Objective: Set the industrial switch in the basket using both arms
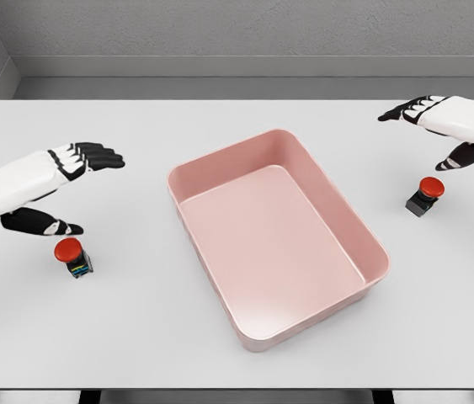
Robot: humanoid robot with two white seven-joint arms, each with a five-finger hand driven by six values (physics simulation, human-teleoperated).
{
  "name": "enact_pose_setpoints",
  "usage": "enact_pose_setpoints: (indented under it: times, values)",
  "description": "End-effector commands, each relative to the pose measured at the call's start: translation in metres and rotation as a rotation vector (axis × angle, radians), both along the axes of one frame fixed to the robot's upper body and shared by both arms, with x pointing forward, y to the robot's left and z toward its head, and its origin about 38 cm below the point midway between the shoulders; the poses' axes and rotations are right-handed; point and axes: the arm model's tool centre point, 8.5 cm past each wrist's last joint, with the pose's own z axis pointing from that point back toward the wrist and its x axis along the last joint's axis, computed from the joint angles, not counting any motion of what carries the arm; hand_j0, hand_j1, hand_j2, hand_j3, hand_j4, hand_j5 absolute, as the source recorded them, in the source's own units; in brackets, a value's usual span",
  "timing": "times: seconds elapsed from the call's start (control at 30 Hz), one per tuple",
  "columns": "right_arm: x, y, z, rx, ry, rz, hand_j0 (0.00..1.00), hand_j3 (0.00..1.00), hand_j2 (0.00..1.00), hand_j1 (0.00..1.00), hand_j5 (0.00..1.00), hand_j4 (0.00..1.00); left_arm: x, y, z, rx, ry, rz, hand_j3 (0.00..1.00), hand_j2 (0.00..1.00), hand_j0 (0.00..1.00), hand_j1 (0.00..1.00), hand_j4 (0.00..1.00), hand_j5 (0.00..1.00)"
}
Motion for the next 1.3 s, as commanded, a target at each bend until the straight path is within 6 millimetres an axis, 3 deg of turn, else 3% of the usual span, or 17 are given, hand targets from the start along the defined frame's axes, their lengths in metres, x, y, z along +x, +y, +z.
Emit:
enact_pose_setpoints:
  times: [0.0,0.07,0.1,0.3,0.37,0.43,0.47,0.73,1.03,1.27]
  values:
    - [0.0,0.0,0.0,0.003,0.0,-0.001,1.0,1.0,1.0,1.0,1.0,1.0,0.001,-0.001,-0.002,0.044,-0.029,-0.003,1.0,1.0,1.0,1.0,1.0,1.0]
    - [-0.001,0.001,0.001,0.004,-0.002,0.003,1.0,1.0,1.0,1.0,1.0,1.0,-0.005,0.03,0.017,0.184,-0.03,0.029,1.0,1.0,1.0,1.0,1.0,1.0]
    - [-0.001,0.0,0.001,0.003,-0.002,0.001,1.0,1.0,1.0,1.0,1.0,1.0,-0.006,0.034,0.017,0.252,-0.041,0.025,1.0,1.0,1.0,1.0,1.0,1.0]
    - [-0.007,-0.004,-0.001,-0.014,0.009,0.043,1.0,1.0,1.0,1.0,1.0,1.0,-0.008,0.036,0.009,0.355,-0.072,0.009,1.0,1.0,1.0,1.0,1.0,1.0]
    - [-0.01,-0.02,0.0,-0.035,0.014,0.011,1.0,1.0,1.0,1.0,1.0,1.0,-0.012,0.036,-0.003,0.385,-0.059,0.0,1.0,1.0,1.0,1.0,1.0,1.0]
    - [-0.009,-0.046,-0.011,-0.057,0.048,-0.06,1.0,1.0,1.0,1.0,1.0,1.0,-0.018,0.037,-0.017,0.416,-0.037,-0.01,1.0,1.0,1.0,1.0,1.0,1.0]
    - [-0.008,-0.047,-0.011,-0.057,0.049,-0.062,1.0,1.0,1.0,1.0,1.0,1.0,-0.02,0.037,-0.022,0.414,-0.027,-0.012,1.0,1.0,1.0,1.0,1.0,1.0]
    - [-0.013,-0.043,-0.031,-0.058,0.094,-0.054,1.0,1.0,1.0,1.0,1.0,1.0,-0.018,0.03,-0.024,0.489,-0.162,-0.038,1.0,1.0,1.0,1.0,1.0,1.0]
    - [-0.017,-0.043,-0.043,-0.059,0.123,-0.059,1.0,1.0,1.0,1.0,1.0,1.0,-0.025,0.03,-0.043,0.482,-0.12,-0.044,1.0,1.0,1.0,1.0,1.0,1.0]
    - [-0.017,-0.028,-0.055,-0.043,0.142,-0.024,1.0,1.0,1.0,1.0,1.0,1.0,-0.026,0.021,-0.056,0.44,-0.106,-0.044,1.0,1.0,1.0,1.0,1.0,1.0]
